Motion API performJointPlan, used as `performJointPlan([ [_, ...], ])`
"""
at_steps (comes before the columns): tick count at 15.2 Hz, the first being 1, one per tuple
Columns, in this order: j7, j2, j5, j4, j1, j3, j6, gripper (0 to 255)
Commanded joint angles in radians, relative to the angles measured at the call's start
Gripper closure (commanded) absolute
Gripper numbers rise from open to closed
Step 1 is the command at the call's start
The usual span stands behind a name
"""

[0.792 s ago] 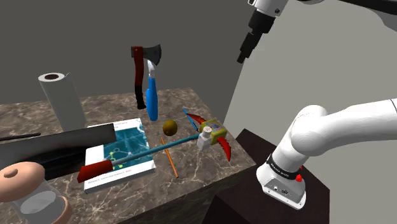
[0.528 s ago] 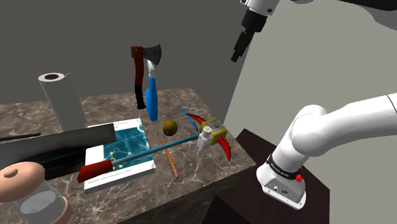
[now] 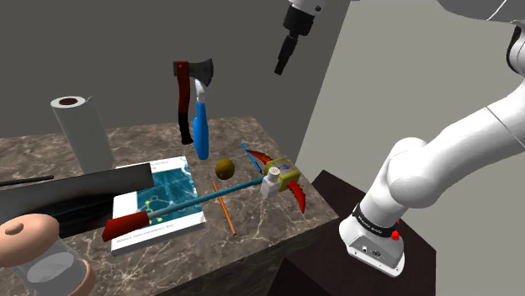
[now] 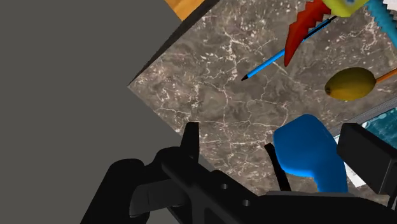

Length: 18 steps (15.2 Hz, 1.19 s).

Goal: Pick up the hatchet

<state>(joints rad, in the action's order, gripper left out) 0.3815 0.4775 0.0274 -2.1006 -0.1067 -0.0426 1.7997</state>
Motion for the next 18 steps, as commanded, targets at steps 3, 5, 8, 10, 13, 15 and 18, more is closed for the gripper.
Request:
performJointPlan([
  [3,0.095,-0.142,0.022,0.113,-0.04,-0.002,0.038,0],
  [5,0.14,-0.209,0.034,0.175,-0.058,0.0,0.048,0],
  [8,0.206,-0.31,0.052,0.275,-0.082,0.007,0.053,0],
  [10,0.248,-0.376,0.063,0.347,-0.096,0.015,0.051,0],
  [13,0.308,-0.475,0.077,0.461,-0.116,0.03,0.041,0],
  [15,0.345,-0.542,0.084,0.543,-0.128,0.042,0.028,0],
  [18,0.396,-0.644,0.089,0.676,-0.147,0.064,0.002,0],
])
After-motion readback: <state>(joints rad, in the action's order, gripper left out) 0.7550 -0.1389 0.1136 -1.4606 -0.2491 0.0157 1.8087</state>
